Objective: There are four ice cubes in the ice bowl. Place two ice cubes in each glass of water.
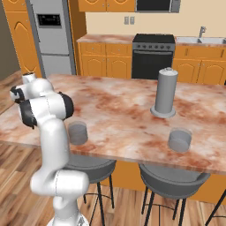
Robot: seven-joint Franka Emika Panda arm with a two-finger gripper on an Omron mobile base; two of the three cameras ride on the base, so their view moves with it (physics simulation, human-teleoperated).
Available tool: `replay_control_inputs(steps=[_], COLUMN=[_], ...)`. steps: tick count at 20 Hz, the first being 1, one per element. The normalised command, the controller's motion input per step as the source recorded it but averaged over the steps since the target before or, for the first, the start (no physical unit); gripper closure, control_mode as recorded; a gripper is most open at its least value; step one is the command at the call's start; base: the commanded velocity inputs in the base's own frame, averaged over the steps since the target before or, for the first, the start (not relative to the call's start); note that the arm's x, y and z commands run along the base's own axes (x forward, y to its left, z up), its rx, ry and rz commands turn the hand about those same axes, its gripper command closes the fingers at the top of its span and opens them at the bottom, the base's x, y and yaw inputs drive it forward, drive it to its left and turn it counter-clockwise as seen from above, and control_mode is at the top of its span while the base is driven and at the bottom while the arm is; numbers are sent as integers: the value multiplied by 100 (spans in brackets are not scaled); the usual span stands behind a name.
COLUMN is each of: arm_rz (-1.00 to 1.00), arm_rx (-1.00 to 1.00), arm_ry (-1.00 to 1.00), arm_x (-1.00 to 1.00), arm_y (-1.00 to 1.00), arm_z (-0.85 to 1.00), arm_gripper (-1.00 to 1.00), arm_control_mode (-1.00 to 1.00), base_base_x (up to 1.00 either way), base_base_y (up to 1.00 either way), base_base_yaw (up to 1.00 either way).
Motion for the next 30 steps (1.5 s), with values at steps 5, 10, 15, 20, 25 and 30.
replay_control_inputs(steps=[5, 10, 15, 20, 25, 30], arm_rz=[-11, -9, -5, -1, 0, 0], arm_rx=[0, 0, 0, 0, 0, 0], arm_ry=[0, 0, 0, 0, 0, 0], arm_x=[20, 23, 24, 31, 29, 26], arm_y=[0, 0, 6, 19, 10, 0], arm_z=[-23, -22, -8, -1, -15, -21], arm_gripper=[-100, -100, -100, -100, -100, -100], arm_control_mode=[-100, -100, -100, -100, -100, -100], base_base_x=[0, 0, 0, 0, 0, 0], base_base_y=[0, 0, 0, 0, 0, 0], base_base_yaw=[0, 0, 0, 0, 0, 0])
